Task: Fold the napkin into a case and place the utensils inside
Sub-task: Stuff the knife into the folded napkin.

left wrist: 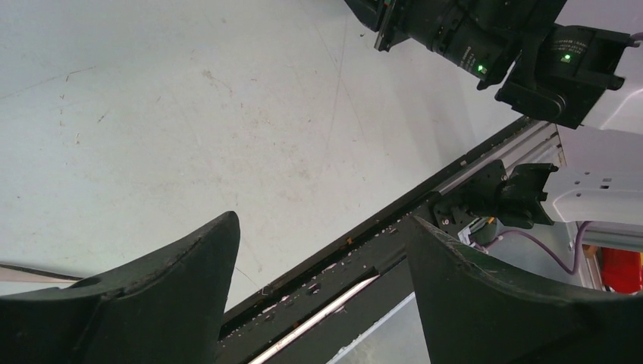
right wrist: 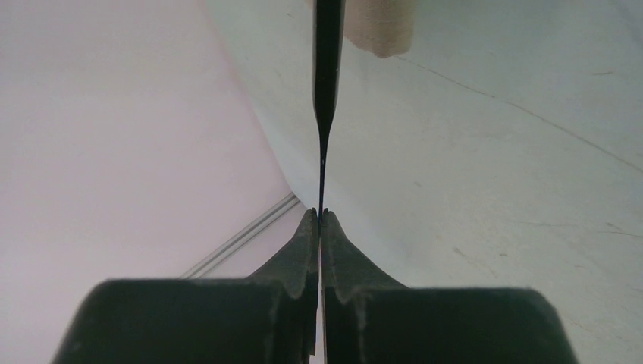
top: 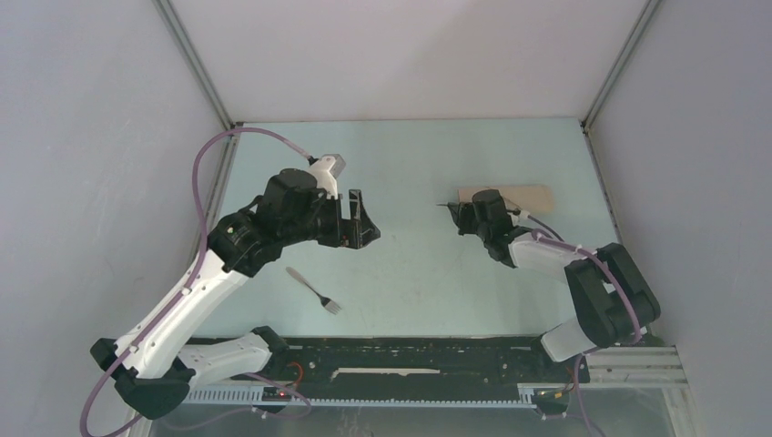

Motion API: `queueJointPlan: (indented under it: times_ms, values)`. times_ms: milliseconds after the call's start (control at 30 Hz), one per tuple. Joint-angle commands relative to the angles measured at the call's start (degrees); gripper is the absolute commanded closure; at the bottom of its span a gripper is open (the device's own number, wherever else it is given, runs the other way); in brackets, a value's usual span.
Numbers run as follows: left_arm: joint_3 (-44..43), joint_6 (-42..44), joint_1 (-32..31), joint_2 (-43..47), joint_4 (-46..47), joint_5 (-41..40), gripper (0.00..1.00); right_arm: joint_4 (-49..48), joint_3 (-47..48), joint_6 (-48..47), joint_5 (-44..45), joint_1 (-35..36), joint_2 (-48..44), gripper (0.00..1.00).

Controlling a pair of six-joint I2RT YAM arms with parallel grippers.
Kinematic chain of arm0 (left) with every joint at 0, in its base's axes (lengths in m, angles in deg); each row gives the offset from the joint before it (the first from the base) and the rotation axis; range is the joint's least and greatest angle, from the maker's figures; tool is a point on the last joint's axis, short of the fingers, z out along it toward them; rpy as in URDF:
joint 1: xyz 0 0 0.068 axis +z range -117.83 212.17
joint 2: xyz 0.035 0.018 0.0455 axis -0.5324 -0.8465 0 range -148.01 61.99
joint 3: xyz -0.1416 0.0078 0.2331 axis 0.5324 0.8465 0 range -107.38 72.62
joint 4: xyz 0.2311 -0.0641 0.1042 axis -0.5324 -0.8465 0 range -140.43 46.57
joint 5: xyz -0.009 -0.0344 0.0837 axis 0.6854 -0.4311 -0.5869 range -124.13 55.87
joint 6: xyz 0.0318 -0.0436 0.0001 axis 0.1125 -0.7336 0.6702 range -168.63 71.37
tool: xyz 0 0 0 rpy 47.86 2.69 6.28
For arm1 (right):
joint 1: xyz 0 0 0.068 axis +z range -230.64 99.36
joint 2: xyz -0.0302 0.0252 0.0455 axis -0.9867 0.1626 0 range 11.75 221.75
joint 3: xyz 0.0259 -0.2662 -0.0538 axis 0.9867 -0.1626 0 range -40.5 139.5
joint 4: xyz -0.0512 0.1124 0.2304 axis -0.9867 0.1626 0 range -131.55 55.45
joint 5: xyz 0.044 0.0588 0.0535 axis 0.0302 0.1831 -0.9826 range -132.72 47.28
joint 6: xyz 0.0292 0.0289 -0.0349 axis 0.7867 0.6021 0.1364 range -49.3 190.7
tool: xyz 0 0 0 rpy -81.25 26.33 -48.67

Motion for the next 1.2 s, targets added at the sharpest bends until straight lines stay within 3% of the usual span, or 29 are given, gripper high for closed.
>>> queueJointPlan:
  times_ms: [0, 367, 1167]
  values:
    - [-0.75, 1.54, 0.57, -0.08, 0.83, 1.25, 0.14, -0.27, 4.22, 1.79, -0.13, -0.82, 1.59, 1.00]
    - [-1.10, 1.47, 1.35, -0.41, 1.02, 2.44, 0.14, -1.37, 5.99, 4.67, -3.07, -2.44, 5.81, 1.00]
    - [-0.68, 1.86, 3.18, -1.53, 1.46, 3.58, 0.14, -1.33, 12.57, -0.35, -6.33, -4.38, 13.95, 1.00]
